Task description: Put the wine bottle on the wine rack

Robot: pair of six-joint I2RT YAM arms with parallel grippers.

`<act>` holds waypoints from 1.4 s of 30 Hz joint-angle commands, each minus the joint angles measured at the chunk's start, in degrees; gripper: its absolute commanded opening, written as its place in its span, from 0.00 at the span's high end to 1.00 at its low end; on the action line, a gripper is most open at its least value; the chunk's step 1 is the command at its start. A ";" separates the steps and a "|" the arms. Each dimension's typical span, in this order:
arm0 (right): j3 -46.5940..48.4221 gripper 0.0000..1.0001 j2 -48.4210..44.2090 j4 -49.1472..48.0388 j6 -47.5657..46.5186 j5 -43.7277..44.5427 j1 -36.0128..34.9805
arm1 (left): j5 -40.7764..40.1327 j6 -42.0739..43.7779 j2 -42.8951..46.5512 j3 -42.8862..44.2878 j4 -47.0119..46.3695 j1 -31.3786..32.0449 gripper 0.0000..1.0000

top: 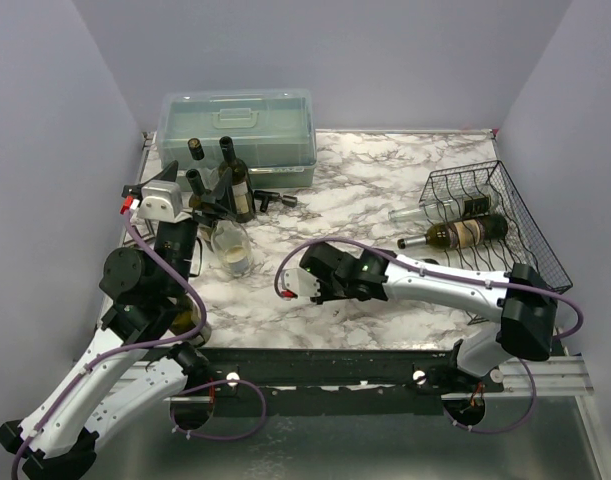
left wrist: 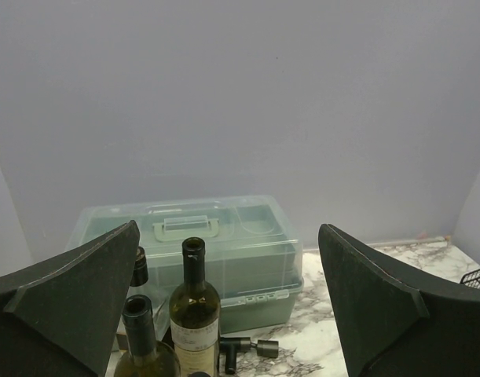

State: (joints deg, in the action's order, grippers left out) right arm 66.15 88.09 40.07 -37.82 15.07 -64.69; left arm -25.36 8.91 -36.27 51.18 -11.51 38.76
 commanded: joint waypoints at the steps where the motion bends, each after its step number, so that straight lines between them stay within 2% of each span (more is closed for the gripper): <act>1: -0.82 0.99 1.19 7.13 -3.96 0.47 1.88 | -0.75 -0.72 0.75 -0.39 -1.15 0.39 0.02; 4: -1.88 0.99 2.78 9.21 -3.92 1.34 3.61 | -0.39 -0.92 0.91 -0.38 -1.15 0.43 0.02; 16: -7.55 0.99 2.79 5.06 -7.12 1.97 8.62 | -0.83 -0.72 1.35 -0.73 -1.68 2.23 0.02; 22: -10.17 0.99 1.48 3.27 -9.94 -0.16 10.20 | -1.03 -0.56 1.42 -0.98 -1.94 3.04 0.02; 38: -15.22 0.99 -1.82 -3.57 -16.96 1.00 16.01 | -3.29 1.99 2.44 -2.22 -4.14 5.45 0.02; 42: -15.49 0.99 -3.39 -1.93 -18.31 -1.26 17.74 | -3.53 2.37 2.95 -2.49 -4.64 5.83 0.02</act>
State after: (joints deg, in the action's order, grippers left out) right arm 50.92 87.83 36.40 -51.92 13.02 -48.31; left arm -27.18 10.20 -34.30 49.69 -14.13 44.01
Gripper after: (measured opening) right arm 0.348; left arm 0.977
